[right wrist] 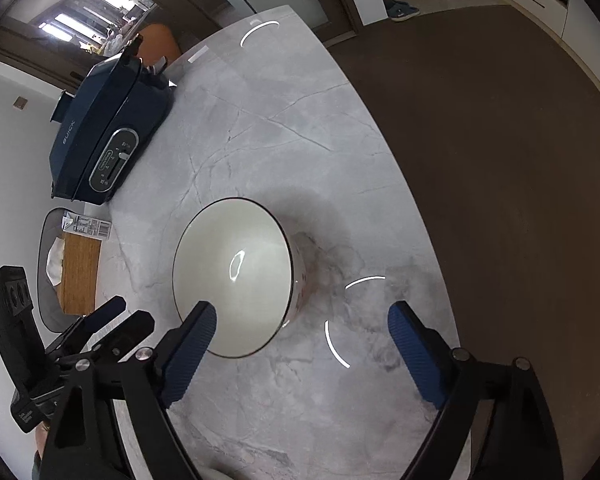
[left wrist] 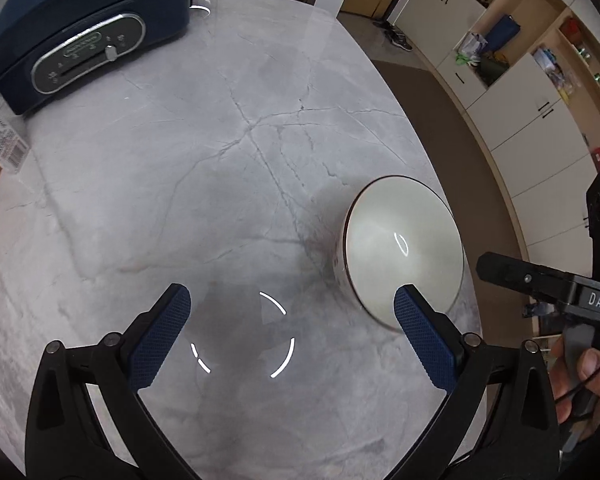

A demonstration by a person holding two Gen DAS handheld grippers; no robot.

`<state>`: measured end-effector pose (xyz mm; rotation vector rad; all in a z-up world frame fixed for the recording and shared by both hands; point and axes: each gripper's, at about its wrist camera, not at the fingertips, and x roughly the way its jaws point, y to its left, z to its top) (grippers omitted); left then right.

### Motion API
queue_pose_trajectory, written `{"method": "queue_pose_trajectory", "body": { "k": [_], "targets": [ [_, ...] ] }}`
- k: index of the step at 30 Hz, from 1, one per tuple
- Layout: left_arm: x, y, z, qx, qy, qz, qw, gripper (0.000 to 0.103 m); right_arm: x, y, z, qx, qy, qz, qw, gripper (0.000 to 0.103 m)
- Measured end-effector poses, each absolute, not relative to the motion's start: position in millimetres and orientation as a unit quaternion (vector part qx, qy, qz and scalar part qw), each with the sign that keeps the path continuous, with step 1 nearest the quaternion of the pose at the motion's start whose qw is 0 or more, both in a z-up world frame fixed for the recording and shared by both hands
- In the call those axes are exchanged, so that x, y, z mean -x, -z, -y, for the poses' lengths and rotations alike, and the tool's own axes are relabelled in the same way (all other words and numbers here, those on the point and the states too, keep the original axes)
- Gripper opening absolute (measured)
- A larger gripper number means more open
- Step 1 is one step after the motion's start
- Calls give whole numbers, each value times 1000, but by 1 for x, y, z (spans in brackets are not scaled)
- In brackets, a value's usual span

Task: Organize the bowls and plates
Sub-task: 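Reach the left tool to the pink-flowered white bowl and close on its rim, then lift the pink-flowered bowl with the left tool and carry it over the stacked bowls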

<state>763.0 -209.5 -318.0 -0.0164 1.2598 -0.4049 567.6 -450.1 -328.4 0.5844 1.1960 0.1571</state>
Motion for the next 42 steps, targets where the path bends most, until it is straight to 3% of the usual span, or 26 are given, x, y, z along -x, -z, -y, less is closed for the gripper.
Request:
{"method": "queue_pose_trajectory", "body": {
  "k": [3,6,8,9,10,12,15,17,18,27,42],
  "targets": [
    [-771,334,218,2,190,-593,783,102,-583,342,446,-266,-75,-569,774,85],
    [-777,344,221,7,194,-594,780,99,-593,356,442,-281,-85,-581,759,66],
    [-779,350,221,14,203,-600,774,77,-596,360,440,-282,-89,-584,756,57],
    [-780,354,222,16,206,-604,770,70,-597,362,438,-279,-94,-586,755,46],
    [-781,359,224,19,211,-610,763,55,-598,364,437,-280,-98,-589,752,42],
    [-782,365,228,29,223,-615,756,48,-599,370,435,-289,-108,-593,744,40],
    [-782,363,235,24,235,-608,758,28,-600,374,433,-293,-112,-595,740,21],
    [-781,360,241,13,241,-603,761,14,-600,374,432,-292,-113,-595,741,21],
    [-781,360,244,10,244,-603,760,12,-600,373,431,-290,-114,-595,741,21],
    [-772,352,233,23,250,-607,754,11,-590,366,431,-305,-118,-589,739,20],
    [-667,261,167,25,247,-571,783,11,-509,292,382,-280,-182,-569,751,21]
  ]
}}
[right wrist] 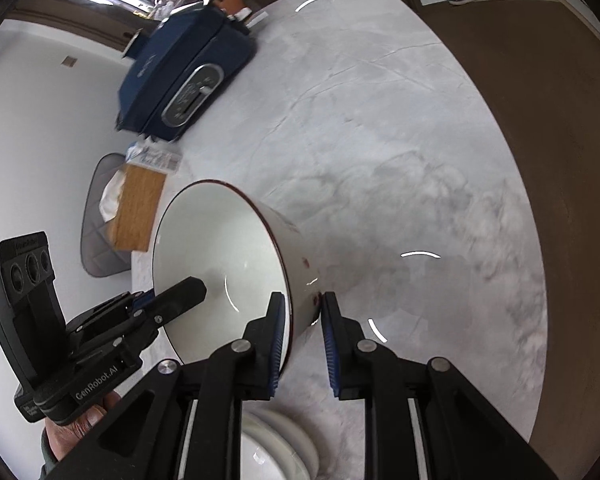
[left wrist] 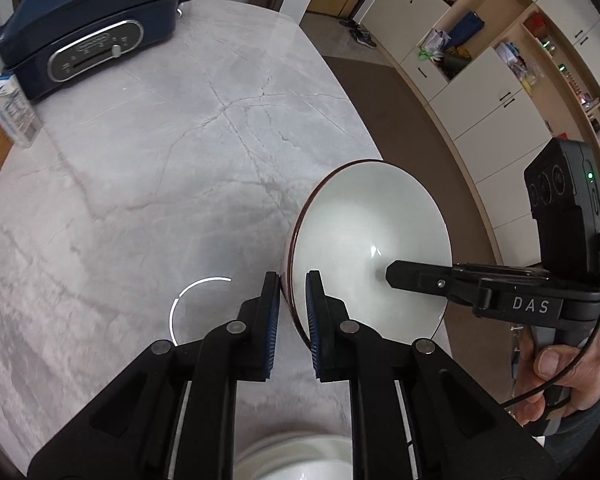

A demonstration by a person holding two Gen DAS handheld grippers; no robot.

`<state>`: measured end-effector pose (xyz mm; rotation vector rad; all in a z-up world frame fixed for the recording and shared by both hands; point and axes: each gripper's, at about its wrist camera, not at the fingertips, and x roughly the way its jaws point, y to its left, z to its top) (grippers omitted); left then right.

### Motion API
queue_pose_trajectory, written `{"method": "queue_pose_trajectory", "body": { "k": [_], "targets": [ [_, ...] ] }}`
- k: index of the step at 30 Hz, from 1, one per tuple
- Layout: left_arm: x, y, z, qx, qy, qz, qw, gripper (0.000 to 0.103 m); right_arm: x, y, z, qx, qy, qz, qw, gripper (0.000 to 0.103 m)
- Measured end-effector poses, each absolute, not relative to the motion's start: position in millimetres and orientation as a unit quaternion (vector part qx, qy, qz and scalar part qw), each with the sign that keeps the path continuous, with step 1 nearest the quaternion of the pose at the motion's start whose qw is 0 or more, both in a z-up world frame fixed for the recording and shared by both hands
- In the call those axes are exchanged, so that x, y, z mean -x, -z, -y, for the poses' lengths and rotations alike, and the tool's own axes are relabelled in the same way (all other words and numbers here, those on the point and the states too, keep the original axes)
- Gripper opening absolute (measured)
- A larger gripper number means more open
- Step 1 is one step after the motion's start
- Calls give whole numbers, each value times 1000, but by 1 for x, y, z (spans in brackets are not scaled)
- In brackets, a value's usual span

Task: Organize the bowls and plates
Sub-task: 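Lift the pink-flowered bowl with the left tool and carry it over the stacked bowls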

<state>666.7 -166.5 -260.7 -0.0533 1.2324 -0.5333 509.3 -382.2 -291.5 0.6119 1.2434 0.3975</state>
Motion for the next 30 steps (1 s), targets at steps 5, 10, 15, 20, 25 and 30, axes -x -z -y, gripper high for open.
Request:
{"method": "queue_pose_trajectory", "body": {
  "k": [5,10,15,20,25,30],
  "targets": [
    [-615,238,142,27,251,-564,786,11,-466,269,363,-274,-197,-565,753,22],
    [-555,233,112,36,251,-570,782,11,-423,253,345,-262,-206,-564,756,23],
    [-505,247,86,49,243,-585,772,11,-382,256,319,-232,-209,-571,759,23],
    [-462,270,67,60,229,-606,759,11,-354,274,298,-222,-213,-590,747,23],
    [-442,293,61,62,218,-624,748,11,-336,290,285,-207,-208,-607,739,22],
    [-433,306,60,59,212,-635,740,11,-330,304,277,-193,-202,-621,733,22]
  ]
}}
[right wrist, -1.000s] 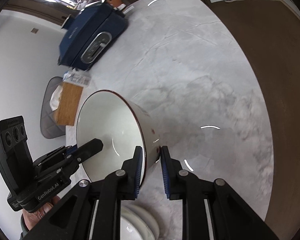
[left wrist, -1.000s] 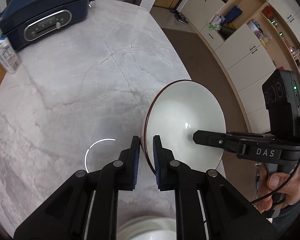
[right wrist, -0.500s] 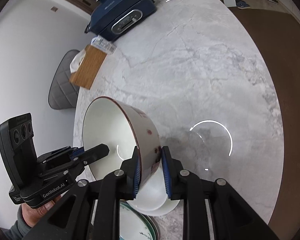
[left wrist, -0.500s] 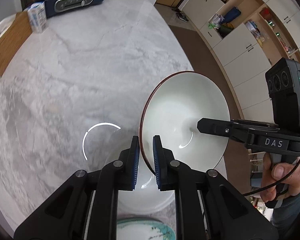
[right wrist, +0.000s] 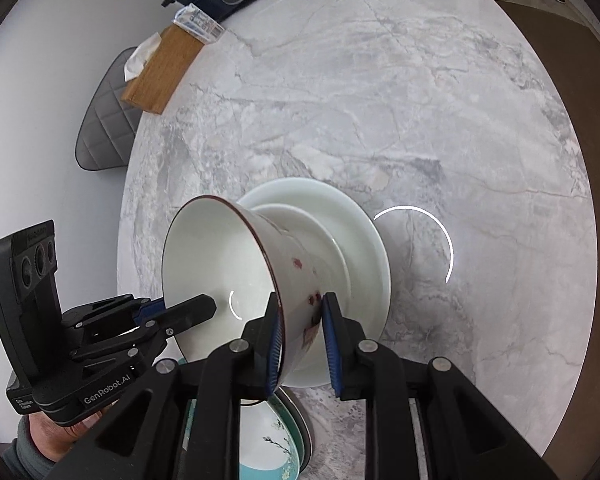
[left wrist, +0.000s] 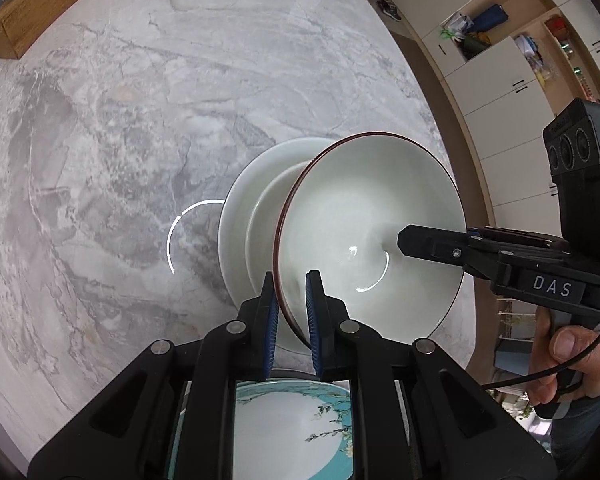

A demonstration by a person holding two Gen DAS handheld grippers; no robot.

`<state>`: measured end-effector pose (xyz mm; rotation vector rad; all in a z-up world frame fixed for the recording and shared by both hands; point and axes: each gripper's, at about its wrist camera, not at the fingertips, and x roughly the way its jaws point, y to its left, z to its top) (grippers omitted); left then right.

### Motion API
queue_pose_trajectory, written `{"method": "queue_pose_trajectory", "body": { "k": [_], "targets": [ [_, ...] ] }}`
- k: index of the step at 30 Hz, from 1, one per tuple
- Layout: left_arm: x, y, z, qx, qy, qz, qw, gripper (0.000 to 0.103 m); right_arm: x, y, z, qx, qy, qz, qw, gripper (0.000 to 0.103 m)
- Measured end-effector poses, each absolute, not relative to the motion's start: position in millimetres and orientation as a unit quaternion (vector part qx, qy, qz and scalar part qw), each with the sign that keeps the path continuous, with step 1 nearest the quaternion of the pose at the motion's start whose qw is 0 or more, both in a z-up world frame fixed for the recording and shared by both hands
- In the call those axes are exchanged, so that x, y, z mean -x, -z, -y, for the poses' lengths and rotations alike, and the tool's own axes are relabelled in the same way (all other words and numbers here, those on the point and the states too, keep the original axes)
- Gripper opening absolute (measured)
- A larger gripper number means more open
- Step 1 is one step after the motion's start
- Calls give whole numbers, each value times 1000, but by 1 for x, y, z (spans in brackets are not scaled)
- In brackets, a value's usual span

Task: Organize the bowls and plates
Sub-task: 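Lift the pink-flowered bowl with the left tool and carry it over the stacked bowls, then lower the pink-flowered bowl into the stacked bowls with the left tool while the right tool steadies its rim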

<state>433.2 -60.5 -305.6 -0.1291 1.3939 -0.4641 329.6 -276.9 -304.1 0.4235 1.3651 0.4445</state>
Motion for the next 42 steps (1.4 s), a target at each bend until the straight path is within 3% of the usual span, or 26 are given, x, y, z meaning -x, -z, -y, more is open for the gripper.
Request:
{"method": "queue_pose_trajectory", "body": {
  "k": [10,23,33,42],
  "targets": [
    [-432,315,63,50,199,-643,738,11,-327,312,267,-159,-192,-625,739,21],
    [-433,314,64,55,192,-650,733,13,-321,303,245,-61,-175,-625,758,21],
    [-430,317,70,37,191,-654,731,14,-312,298,216,82,-140,-607,778,21],
    [-435,320,69,35,181,-651,737,15,-311,307,206,124,-126,-608,774,24]
  ]
}}
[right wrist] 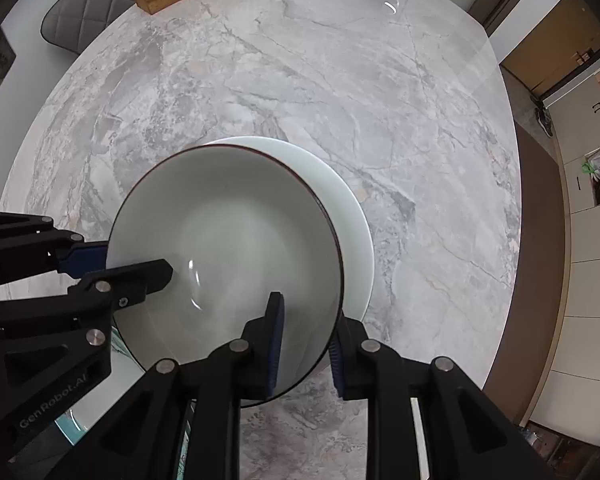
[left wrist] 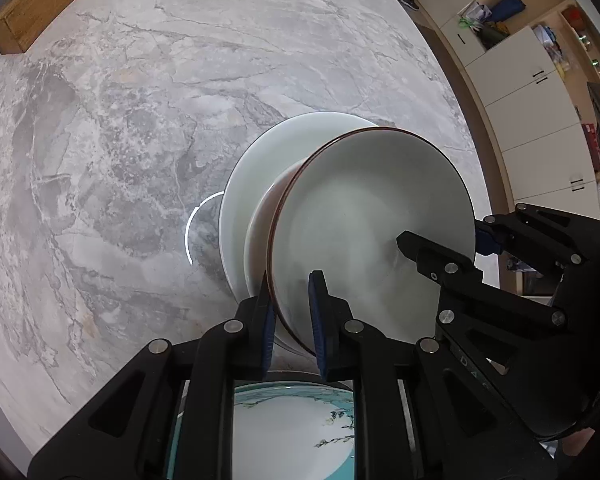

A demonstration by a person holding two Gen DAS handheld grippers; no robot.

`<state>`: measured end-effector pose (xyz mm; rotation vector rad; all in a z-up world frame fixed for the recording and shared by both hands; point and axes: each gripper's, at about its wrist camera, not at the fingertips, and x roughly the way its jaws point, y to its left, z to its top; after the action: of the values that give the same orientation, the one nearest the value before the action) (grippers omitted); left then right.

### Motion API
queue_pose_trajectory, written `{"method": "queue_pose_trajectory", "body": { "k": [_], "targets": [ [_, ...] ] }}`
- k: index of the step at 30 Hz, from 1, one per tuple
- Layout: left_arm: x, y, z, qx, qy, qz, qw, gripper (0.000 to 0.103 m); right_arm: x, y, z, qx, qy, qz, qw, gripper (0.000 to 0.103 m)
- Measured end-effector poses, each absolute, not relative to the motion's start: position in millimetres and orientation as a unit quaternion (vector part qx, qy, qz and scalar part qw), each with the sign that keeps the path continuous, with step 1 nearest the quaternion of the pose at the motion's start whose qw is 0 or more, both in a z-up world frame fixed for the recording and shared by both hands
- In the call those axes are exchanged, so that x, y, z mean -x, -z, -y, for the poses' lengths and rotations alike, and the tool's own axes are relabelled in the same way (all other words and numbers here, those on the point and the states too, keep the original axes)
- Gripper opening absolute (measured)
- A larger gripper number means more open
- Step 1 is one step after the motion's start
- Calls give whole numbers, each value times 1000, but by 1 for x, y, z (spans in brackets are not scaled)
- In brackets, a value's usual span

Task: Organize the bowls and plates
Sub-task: 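Lower the pink-flowered bowl into the stacked bowls with the left tool while the right tool steadies its rim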

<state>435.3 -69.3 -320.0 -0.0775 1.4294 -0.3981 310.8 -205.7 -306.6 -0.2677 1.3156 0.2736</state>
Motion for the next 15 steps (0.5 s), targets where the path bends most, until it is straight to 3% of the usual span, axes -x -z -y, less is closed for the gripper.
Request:
{"method": "queue_pose_trajectory", "body": {
  "k": [2,5,8,10,12,15],
  "targets": [
    [-438,320,72,28,179,-649,739,15,-309,307,202,136,-120,-603,777,25],
    [-437,320,75,17,175,-645,744,16,-310,312,202,127,-122,-608,774,39],
    [-437,320,75,17,170,-641,749,16,-311,315,202,118,-119,-610,775,43],
    [-437,321,74,24,172,-639,749,17,-312,316,207,105,-117,-611,776,54],
    [-438,321,71,33,174,-639,749,18,-312,313,210,105,-115,-606,780,57],
    [-439,318,68,41,172,-633,754,24,-314,311,213,102,-113,-602,784,77]
  ]
}}
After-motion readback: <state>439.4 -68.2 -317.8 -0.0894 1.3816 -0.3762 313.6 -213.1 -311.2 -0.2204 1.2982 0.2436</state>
